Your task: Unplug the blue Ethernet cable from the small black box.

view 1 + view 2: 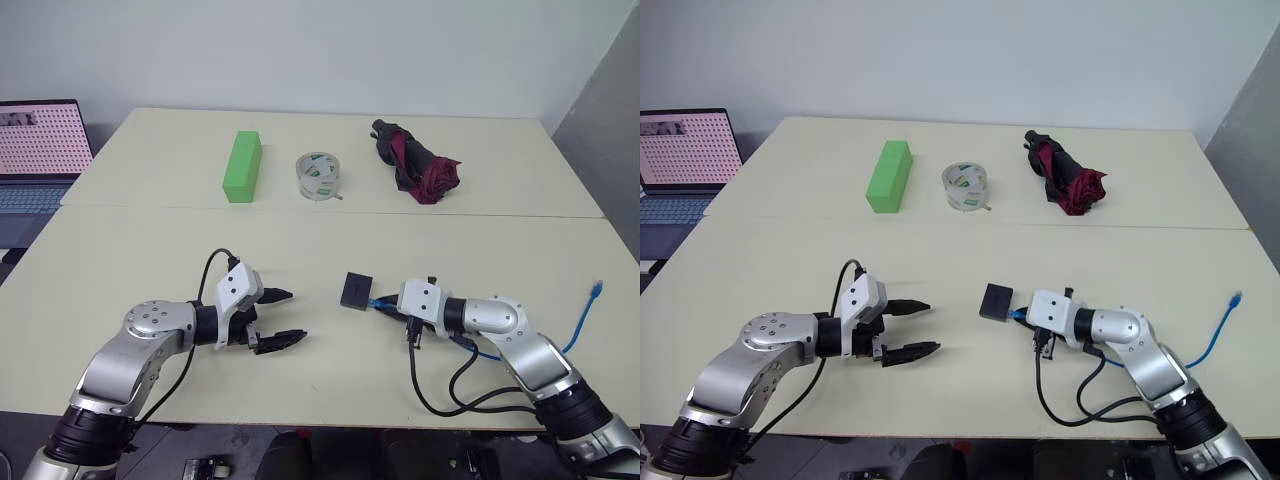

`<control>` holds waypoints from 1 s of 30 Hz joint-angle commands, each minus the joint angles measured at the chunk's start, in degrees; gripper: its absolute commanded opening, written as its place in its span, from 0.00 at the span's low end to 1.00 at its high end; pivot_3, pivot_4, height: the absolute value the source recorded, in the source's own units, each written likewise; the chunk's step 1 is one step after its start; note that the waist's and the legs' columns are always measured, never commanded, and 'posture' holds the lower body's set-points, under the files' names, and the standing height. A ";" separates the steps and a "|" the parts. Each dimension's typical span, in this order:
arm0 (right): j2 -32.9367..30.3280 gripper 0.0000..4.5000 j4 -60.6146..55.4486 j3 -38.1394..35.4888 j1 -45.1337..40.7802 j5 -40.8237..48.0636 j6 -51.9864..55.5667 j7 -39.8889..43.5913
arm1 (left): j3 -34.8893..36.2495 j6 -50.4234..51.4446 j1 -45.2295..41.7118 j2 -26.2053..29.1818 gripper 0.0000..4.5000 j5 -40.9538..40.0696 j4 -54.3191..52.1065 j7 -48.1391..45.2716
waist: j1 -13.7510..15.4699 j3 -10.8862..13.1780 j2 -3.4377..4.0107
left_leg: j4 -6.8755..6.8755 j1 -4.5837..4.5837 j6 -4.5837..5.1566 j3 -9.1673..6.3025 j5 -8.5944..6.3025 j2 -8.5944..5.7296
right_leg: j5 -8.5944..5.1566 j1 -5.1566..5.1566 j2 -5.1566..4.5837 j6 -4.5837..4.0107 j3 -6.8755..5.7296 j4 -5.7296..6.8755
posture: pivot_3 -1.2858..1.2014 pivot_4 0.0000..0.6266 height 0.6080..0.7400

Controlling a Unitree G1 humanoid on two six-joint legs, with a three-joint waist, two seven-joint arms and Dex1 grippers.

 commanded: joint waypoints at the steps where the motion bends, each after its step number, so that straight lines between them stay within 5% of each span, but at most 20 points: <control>1: -0.68 0.03 0.33 0.02 -3.79 -5.22 -13.98 -2.70 | 3.97 6.86 -3.02 -2.21 1.00 -7.32 -0.26 1.59 | -0.05 0.00 0.00 | 0.01 0.00 0.00 -0.01 0.00 0.01 | 0.00 -0.01 0.01 0.00 -0.02 0.02 | 0.52 0.24 1.00; 7: -0.82 0.03 2.72 0.15 -5.77 -8.23 -25.82 -3.76 | 6.74 13.29 -6.88 -7.59 1.00 -13.25 1.96 6.08 | 0.03 -0.01 -0.03 | 0.03 -0.02 -0.03 0.00 0.01 -0.01 | 0.00 0.02 -0.03 0.00 -0.02 -0.01 | 0.52 0.24 1.00; 19: 0.15 0.03 2.28 0.92 -6.21 -9.16 -28.85 -2.94 | 6.87 17.35 -9.35 -9.76 1.00 -19.48 2.22 3.98 | -0.06 -0.01 -0.03 | 0.06 -0.01 -0.04 -0.01 0.02 0.01 | 0.00 0.02 -0.02 0.00 -0.03 0.02 | 0.52 0.24 1.00; 30: 1.37 0.03 1.30 1.20 -6.73 -9.43 -28.49 -3.03 | 6.37 19.35 -8.91 -9.93 0.47 -22.21 2.14 3.58 | -0.06 -0.01 -0.03 | 0.06 0.00 -0.04 -0.01 0.02 0.01 | 0.00 0.02 -0.02 0.00 -0.02 0.01 | 0.52 0.24 1.00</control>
